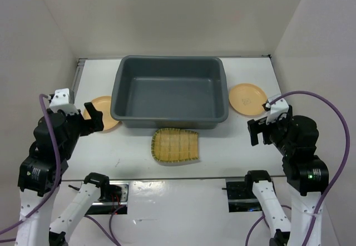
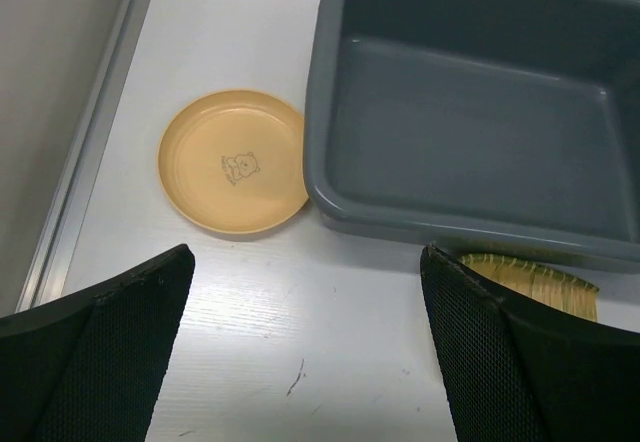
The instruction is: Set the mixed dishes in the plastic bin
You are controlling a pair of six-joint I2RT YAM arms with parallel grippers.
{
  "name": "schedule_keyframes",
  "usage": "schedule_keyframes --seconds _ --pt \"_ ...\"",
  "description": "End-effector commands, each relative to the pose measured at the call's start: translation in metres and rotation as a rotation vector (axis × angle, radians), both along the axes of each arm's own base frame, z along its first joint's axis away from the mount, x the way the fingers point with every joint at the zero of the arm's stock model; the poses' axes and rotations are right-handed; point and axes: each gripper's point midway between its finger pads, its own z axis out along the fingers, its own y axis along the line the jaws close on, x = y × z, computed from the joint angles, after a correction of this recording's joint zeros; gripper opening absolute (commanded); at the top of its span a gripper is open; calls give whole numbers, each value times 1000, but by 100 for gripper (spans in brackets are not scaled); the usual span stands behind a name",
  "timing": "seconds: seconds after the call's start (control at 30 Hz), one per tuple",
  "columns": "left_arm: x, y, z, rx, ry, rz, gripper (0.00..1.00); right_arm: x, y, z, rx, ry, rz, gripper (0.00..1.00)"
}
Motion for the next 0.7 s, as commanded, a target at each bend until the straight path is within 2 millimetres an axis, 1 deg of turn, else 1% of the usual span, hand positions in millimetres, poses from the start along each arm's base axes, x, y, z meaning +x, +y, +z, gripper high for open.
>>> schedule_keyframes --seconds 0.0,0.03,0.07,0.13,0.17,0.23,0.27,0.3,0.33,0.37,0.4,0.43,0.5,0.53,0.57,0.6,0.63,0.67 --pt "8 0 14 7 -18 8 100 6 -14 7 22 -19 -111 98" --pt "8 1 15 33 -10 1 100 8 -20 9 8 -30 -145 98" --pt "7 2 21 47 -24 -5 100 9 -26 8 -16 -23 -166 98" --pt "9 9 17 101 25 10 100 15 -42 6 -131 -27 -193 98" --pt "9 16 13 155 48 31 100 21 -59 9 -249 -40 -228 98" --pt "10 23 2 195 79 57 100 34 -78 -10 -372 20 -268 98" --pt "8 26 -8 205 97 70 100 44 -93 -6 -446 3 -326 98" --pt "0 28 -7 209 74 69 100 51 -101 -25 -546 51 -308 98" --pt "0 28 -2 198 34 73 100 59 -106 -31 -599 65 -307 98" --pt "-5 33 -2 187 21 103 100 63 -109 -31 -638 54 -303 98" --pt "-12 37 3 171 -11 131 100 74 -107 -29 -655 25 -277 98" --pt "-16 41 6 160 -26 157 100 81 -106 -35 -693 42 -237 98" --pt "-20 39 9 158 -48 135 100 98 -103 -39 -686 44 -215 98" --pt "-23 41 10 156 -57 146 100 109 -103 -53 -701 106 -189 98" --pt "-23 40 10 153 -57 138 100 117 -101 -57 -698 121 -173 98" --pt "-23 39 10 164 -55 125 100 126 -97 -55 -687 122 -148 98" --pt "-20 40 8 168 -41 134 100 137 -97 -65 -681 155 -130 98" --pt "-18 38 6 168 -33 125 100 144 -94 -58 -673 144 -118 98"
